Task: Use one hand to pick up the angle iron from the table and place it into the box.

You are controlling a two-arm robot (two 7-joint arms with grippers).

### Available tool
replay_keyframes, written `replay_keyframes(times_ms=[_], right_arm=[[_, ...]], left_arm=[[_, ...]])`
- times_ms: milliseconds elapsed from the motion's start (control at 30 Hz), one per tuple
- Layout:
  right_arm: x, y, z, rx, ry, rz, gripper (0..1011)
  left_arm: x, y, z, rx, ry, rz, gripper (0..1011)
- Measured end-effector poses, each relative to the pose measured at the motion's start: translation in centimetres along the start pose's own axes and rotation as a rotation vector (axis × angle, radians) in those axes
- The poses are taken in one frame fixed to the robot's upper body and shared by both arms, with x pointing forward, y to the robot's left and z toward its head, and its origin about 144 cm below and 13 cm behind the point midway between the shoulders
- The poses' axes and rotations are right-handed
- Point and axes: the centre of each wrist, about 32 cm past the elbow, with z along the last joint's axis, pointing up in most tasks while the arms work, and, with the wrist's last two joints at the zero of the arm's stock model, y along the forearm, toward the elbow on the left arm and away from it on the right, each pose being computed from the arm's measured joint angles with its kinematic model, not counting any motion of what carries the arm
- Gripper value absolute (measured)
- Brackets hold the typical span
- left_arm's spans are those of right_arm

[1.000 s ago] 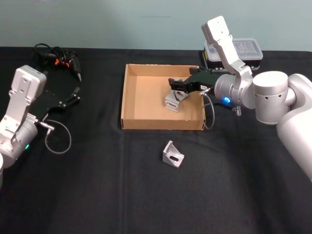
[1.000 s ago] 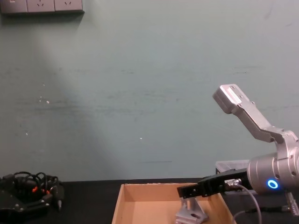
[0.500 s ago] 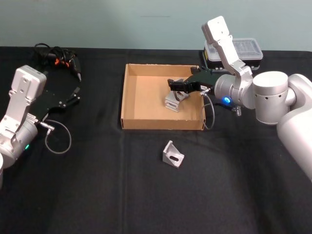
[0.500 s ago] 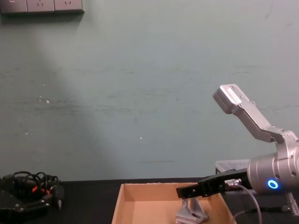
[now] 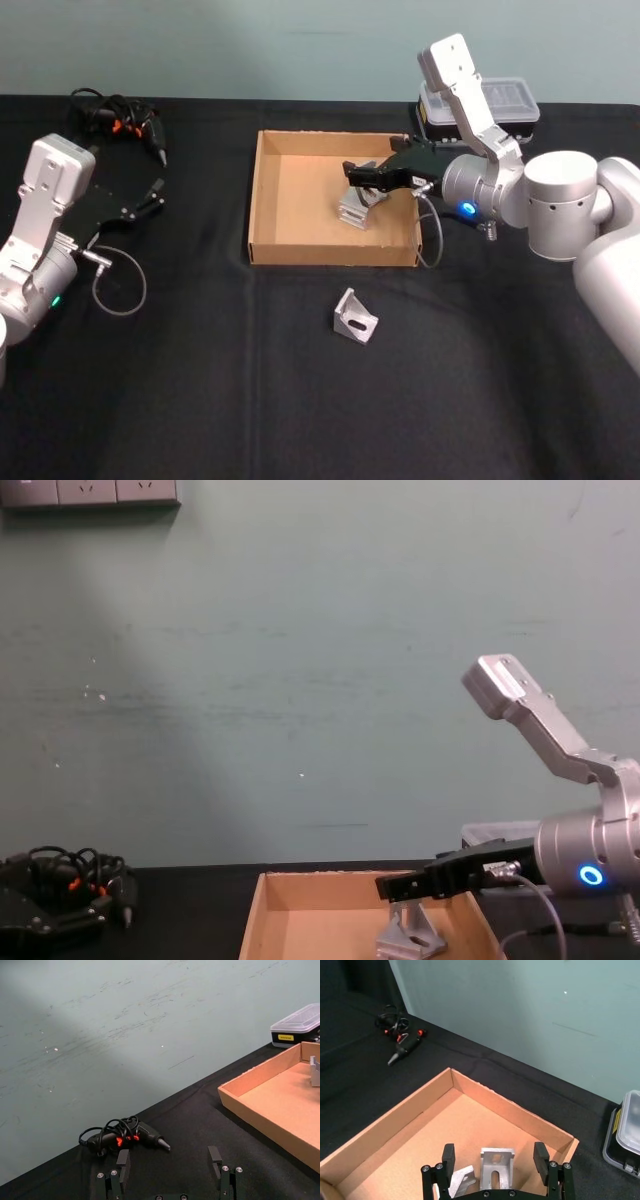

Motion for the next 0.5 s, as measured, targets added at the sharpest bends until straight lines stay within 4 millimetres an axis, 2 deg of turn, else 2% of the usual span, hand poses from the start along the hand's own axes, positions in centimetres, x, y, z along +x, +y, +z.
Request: replay_keyframes(times_ms=[200, 500], right_arm=[[-0.2, -1.2, 0.0, 0.036, -0.013, 0.022, 1002], [-0.5, -4.3, -0.7, 0.084, -0.031, 0.079, 1000]], left_arm=[[0.0, 0.0, 0.0, 0.000, 0.000, 0.000, 1011], [0.0, 0.0, 0.0, 0.000, 0.000, 0.000, 1011]])
